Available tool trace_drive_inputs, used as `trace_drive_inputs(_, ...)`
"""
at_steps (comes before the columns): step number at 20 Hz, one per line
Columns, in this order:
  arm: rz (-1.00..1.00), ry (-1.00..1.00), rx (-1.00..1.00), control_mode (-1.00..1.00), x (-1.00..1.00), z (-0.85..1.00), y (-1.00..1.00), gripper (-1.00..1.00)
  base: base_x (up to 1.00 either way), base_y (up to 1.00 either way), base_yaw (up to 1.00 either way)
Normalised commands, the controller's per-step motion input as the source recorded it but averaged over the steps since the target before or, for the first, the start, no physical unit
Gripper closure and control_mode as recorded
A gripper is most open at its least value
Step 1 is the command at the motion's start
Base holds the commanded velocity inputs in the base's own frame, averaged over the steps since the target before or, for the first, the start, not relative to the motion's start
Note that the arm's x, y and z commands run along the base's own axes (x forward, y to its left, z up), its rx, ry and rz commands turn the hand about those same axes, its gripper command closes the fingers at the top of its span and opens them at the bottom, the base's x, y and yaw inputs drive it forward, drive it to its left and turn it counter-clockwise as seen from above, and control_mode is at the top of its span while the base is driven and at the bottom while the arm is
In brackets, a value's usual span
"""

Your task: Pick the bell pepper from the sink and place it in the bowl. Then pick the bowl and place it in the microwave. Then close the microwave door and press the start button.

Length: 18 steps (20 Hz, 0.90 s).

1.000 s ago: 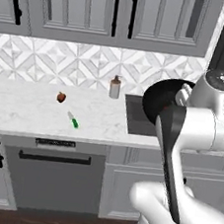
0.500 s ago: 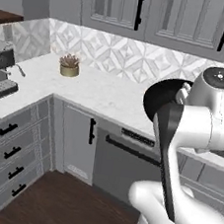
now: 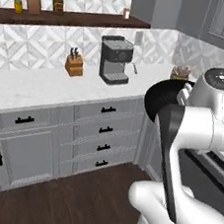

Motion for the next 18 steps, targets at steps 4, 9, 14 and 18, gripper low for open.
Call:
trace_drive_inputs(4,0.0,0.0,0.0,1.0,0.0,0.0,0.0,1.0,0.0,0.0,1.0)
trace_drive_inputs(9,0.0,0.0,0.0,1.0,0.0,0.0,0.0,1.0,0.0,0.0,1.0)
trace_drive_inputs(14,0.0,0.0,0.0,1.0,0.0,0.0,0.0,1.0,0.0,0.0,1.0)
trace_drive_inputs(18,0.0,0.0,0.0,1.0,0.0,0.0,0.0,1.0,0.0,0.0,0.98)
